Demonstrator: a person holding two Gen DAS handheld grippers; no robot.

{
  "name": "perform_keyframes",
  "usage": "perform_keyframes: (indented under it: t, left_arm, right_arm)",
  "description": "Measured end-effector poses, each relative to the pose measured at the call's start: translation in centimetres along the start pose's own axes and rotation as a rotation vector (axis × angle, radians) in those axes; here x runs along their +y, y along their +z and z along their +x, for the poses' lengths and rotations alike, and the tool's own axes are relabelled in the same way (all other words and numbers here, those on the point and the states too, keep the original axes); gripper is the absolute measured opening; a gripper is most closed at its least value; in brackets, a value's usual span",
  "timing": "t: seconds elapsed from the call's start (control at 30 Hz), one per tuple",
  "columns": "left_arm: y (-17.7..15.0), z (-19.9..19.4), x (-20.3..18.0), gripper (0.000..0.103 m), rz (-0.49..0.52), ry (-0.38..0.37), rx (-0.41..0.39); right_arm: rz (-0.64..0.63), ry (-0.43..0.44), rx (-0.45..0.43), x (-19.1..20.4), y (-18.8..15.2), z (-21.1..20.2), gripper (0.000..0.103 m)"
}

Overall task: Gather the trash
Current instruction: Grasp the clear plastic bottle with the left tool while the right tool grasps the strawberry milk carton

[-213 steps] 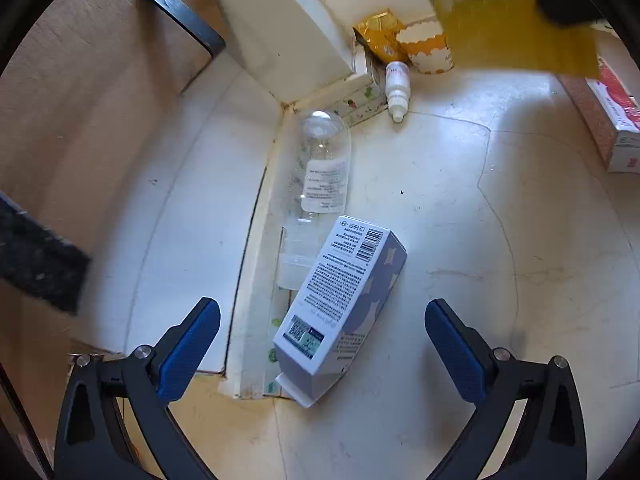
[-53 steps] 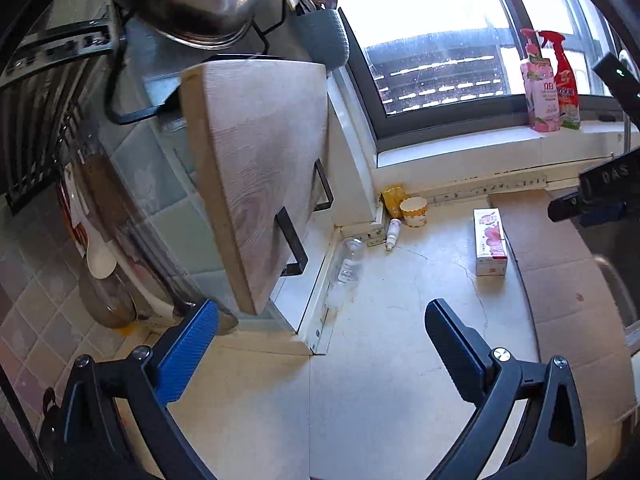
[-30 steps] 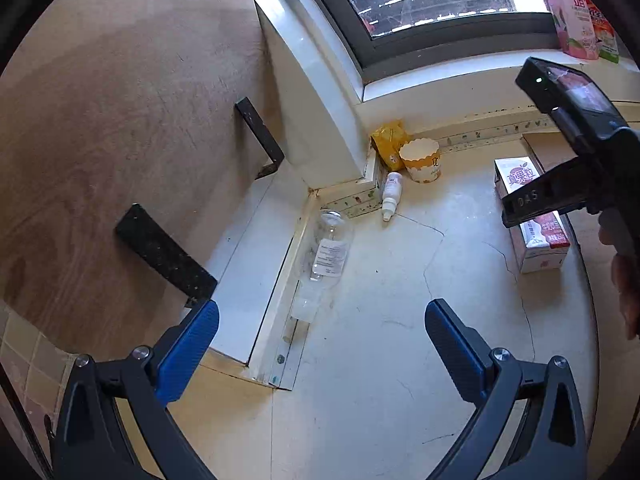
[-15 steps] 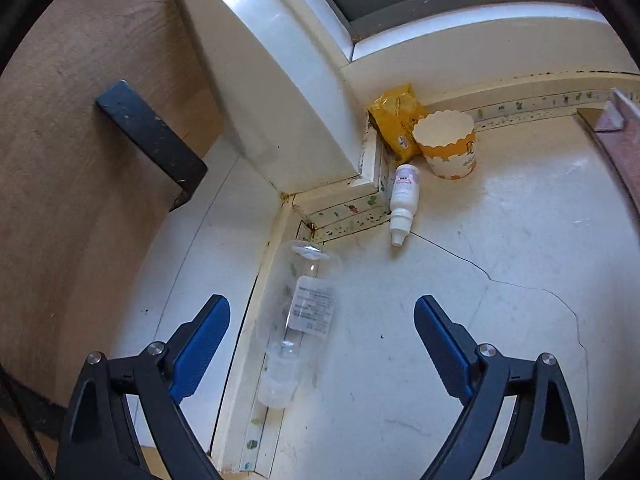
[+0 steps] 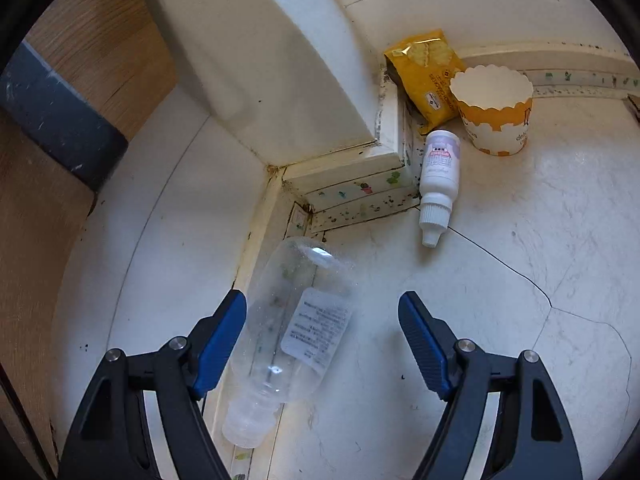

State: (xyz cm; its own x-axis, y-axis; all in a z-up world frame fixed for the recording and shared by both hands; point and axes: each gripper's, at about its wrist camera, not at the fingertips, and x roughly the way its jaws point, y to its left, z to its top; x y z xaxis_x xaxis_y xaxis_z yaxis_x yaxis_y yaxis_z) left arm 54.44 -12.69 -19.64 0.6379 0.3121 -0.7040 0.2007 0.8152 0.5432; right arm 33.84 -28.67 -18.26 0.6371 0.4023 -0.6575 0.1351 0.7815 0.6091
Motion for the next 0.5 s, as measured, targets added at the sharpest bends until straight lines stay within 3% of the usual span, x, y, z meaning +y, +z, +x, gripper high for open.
perform_keyframes:
  t: [0.13, 0.2, 0.3, 0.5]
  left_arm:
    - [-0.3, 0.9, -0.3, 0.077, 0.019, 0.044, 0.009]
    - [-0.4, 1.1, 0.4, 0.077, -0.014, 0.015, 0.019]
    - [-0.6, 1.5, 1.1, 0.06, -0.041, -0.014, 0.052]
    - [-2.1, -0.1, 1.5, 0.057, -0.083, -0.088, 0.061]
  right_arm:
    - [-0.002, 0.004, 0.003, 0.1, -0.1, 0.0, 0.06]
    - [-0.003, 0.003, 0.006, 0.1, -0.2, 0.0, 0.06]
    - [0.001, 0.005, 0.017, 0.1, -0.4, 0.2, 0.06]
    - [-0.007, 0.019, 0.03, 0.9, -1.1, -0.3, 0.06]
